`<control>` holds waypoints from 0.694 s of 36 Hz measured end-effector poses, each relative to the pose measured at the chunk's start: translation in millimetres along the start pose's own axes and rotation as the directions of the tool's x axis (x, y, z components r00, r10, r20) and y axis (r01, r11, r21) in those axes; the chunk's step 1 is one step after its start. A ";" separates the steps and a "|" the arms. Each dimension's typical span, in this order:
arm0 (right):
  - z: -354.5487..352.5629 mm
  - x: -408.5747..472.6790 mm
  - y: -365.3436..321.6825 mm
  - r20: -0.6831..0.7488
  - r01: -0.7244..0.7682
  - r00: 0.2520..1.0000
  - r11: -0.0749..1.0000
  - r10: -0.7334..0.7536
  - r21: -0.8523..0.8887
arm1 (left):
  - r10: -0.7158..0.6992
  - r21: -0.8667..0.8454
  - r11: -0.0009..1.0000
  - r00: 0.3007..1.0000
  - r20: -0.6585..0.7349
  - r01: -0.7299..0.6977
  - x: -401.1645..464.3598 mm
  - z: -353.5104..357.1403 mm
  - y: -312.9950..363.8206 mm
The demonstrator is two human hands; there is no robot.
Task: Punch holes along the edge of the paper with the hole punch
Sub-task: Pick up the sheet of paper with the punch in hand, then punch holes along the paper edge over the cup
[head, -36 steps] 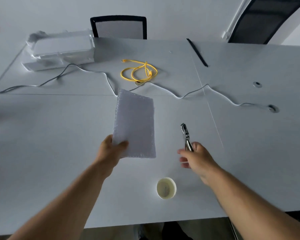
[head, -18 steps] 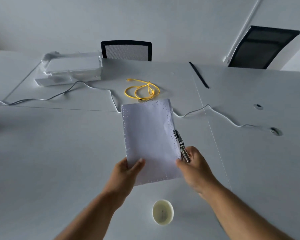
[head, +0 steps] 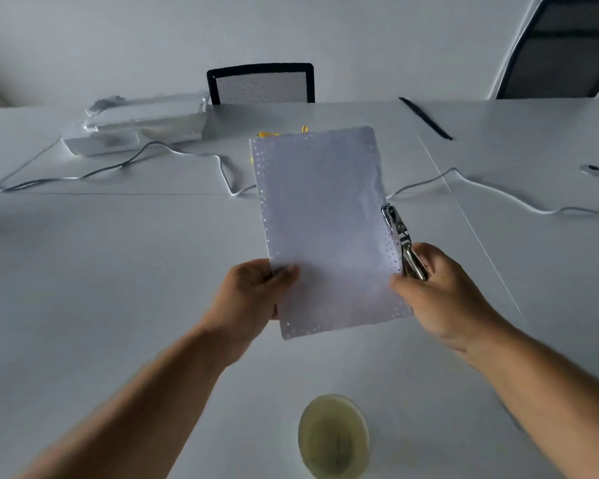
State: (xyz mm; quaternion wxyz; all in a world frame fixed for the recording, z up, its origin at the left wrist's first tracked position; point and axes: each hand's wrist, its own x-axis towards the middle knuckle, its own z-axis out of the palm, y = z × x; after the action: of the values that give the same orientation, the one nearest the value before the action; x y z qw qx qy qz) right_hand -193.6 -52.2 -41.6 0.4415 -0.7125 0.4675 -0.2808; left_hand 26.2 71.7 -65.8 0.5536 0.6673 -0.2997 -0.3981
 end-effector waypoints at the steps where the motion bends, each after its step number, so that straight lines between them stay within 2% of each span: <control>1: 0.4 -0.2 2.7 -0.013 0.015 1.000 1.000 -0.015 0.004 | 0.013 -0.014 1.000 1.000 0.002 -0.013 2.3 -0.9 -4.8; 6: -6.7 -9.7 8.5 -0.036 0.138 0.990 0.990 -0.137 0.021 | 0.178 0.030 0.983 0.982 0.056 -0.180 -2.0 -3.3 -10.2; 10: -15.7 -43.9 0.7 -0.070 0.257 0.965 0.965 -0.253 0.047 | 0.359 0.015 0.933 0.932 0.056 -0.360 -31.3 -6.2 -6.0; 13: -19.3 -79.3 -12.6 -0.121 0.297 0.950 0.952 -0.286 0.078 | 0.449 -0.037 0.893 0.893 0.034 -0.448 -62.9 -9.0 -1.4; 15: -19.8 -105.6 -21.2 -0.162 0.310 0.942 0.946 -0.293 0.093 | 0.464 -0.088 0.883 0.885 0.025 -0.461 -86.8 -11.4 0.0; 19: -19.6 -150.6 -29.1 -0.187 0.298 0.942 0.952 -0.280 0.072 | 0.402 -0.159 0.912 0.903 0.151 -0.379 -130.7 -7.8 -2.2; 22: -17.8 -177.8 -26.6 -0.215 0.258 0.947 0.963 -0.236 0.078 | 0.411 -0.127 0.908 0.908 0.085 -0.399 -155.7 -3.4 -9.4; 25: -12.4 -199.0 -9.8 -0.298 0.176 0.946 0.975 -0.129 0.137 | 0.433 -0.124 0.894 0.901 -0.011 -0.431 -168.4 -1.6 -15.0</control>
State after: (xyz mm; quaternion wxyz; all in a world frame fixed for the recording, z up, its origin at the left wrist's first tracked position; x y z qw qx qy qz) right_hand -280.3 126.8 -24.7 0.4022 -0.6602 0.4454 -0.4516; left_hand -57.8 217.2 -46.7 0.6659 0.5452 -0.4196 -0.2887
